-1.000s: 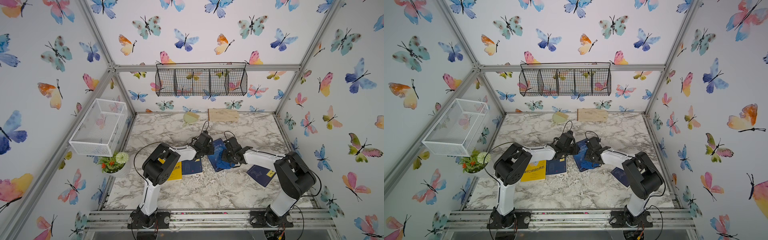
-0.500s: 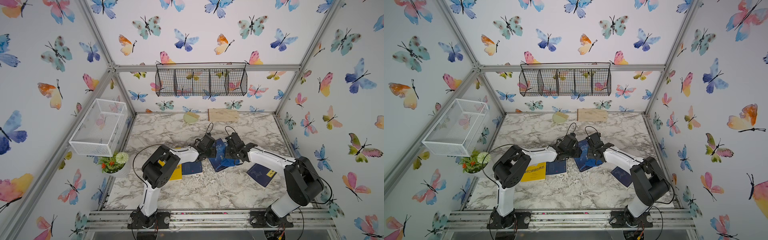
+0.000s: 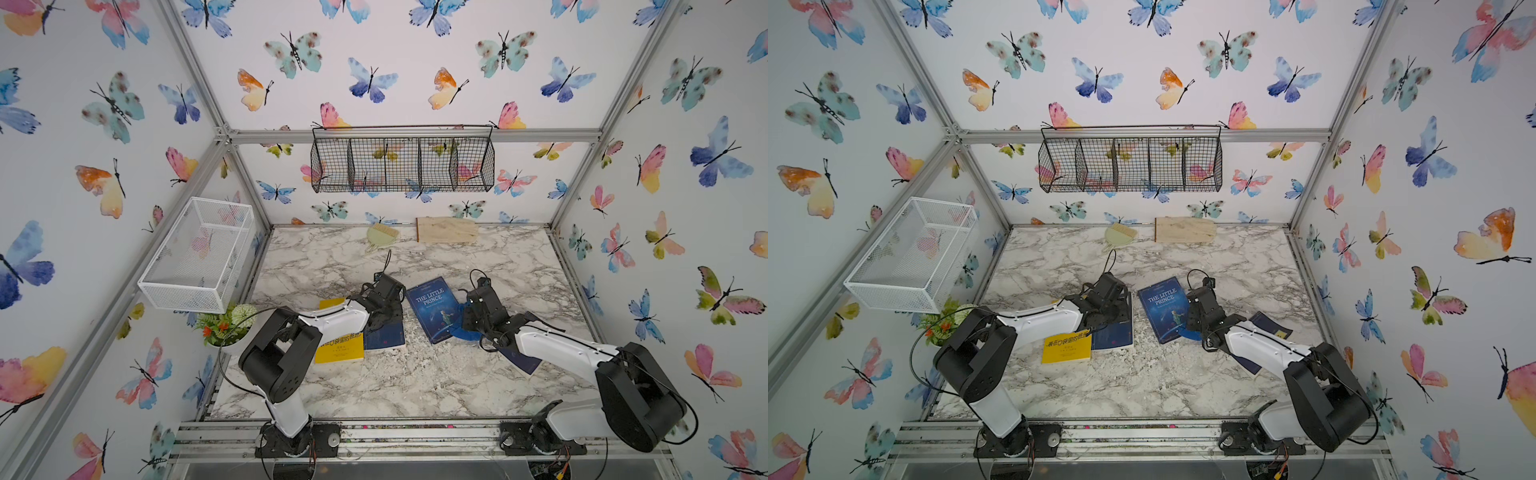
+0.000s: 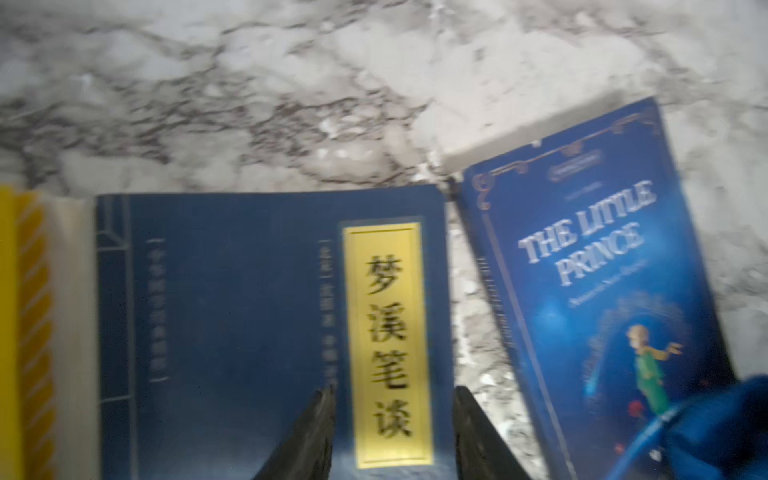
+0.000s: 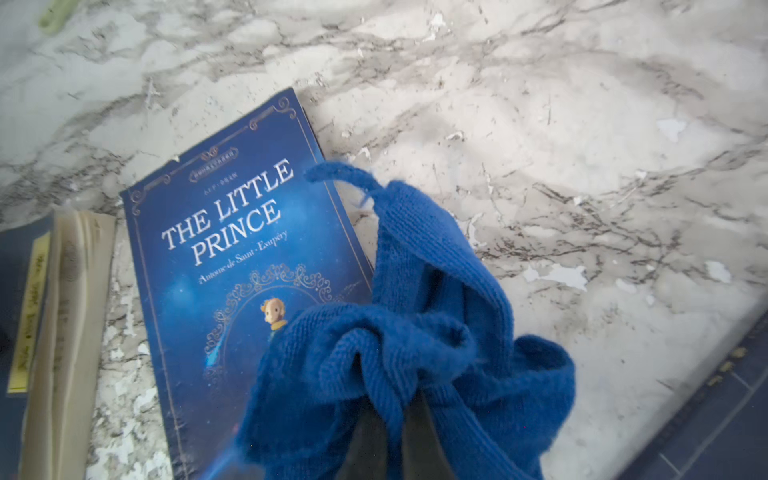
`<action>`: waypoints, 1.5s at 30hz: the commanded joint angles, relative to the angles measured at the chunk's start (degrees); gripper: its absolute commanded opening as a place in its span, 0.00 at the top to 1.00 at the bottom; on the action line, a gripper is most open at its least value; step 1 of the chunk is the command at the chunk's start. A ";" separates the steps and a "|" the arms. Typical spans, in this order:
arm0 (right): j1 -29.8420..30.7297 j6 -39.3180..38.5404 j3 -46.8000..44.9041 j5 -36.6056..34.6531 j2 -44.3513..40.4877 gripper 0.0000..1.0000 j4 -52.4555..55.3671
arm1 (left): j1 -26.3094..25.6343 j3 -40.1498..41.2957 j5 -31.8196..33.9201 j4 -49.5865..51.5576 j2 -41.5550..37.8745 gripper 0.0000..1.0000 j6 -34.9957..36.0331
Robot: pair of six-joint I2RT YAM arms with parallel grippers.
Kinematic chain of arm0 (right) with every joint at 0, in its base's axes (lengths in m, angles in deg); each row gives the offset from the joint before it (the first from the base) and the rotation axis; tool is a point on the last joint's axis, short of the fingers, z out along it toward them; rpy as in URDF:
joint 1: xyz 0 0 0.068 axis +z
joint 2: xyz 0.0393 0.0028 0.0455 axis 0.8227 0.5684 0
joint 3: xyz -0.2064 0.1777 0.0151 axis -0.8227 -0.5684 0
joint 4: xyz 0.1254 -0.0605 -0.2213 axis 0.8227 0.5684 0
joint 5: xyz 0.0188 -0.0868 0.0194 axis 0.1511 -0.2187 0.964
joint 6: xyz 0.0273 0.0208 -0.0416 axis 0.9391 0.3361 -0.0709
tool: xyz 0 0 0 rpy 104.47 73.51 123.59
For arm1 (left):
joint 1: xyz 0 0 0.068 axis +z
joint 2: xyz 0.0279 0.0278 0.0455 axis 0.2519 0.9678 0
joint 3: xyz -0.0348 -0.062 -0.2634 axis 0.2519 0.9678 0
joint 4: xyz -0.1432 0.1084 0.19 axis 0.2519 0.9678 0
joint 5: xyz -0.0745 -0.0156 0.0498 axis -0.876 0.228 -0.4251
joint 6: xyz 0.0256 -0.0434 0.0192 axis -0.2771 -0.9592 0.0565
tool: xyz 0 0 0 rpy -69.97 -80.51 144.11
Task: Wipe the cover of the book
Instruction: Wipe the dirt from the cover of the book, then adjust the book at the center of the board.
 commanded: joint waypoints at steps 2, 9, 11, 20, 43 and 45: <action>-0.22 -0.66 -1.36 -4.00 -1.79 0.98 -3.99 | 2.64 0.75 3.22 4.84 -1.01 0.54 -1.94; -0.19 -0.55 -2.15 -4.21 -1.34 0.98 -5.03 | 6.57 2.90 5.51 7.74 -4.16 0.54 -0.81; -0.22 -0.48 -2.14 -4.57 -1.10 0.98 -4.89 | 8.07 4.40 5.41 7.88 -4.83 0.54 -0.47; -0.15 -0.12 -1.79 -5.72 -0.07 0.97 -4.05 | 11.00 9.27 2.15 3.42 -6.67 0.56 1.00; -0.14 1.23 14.32 8.76 -0.48 0.97 9.18 | 8.07 5.04 -1.60 -7.28 -8.87 0.59 4.32; -0.14 2.85 14.79 12.33 0.97 0.97 6.70 | 8.23 4.37 -0.07 -9.59 -5.68 0.57 3.59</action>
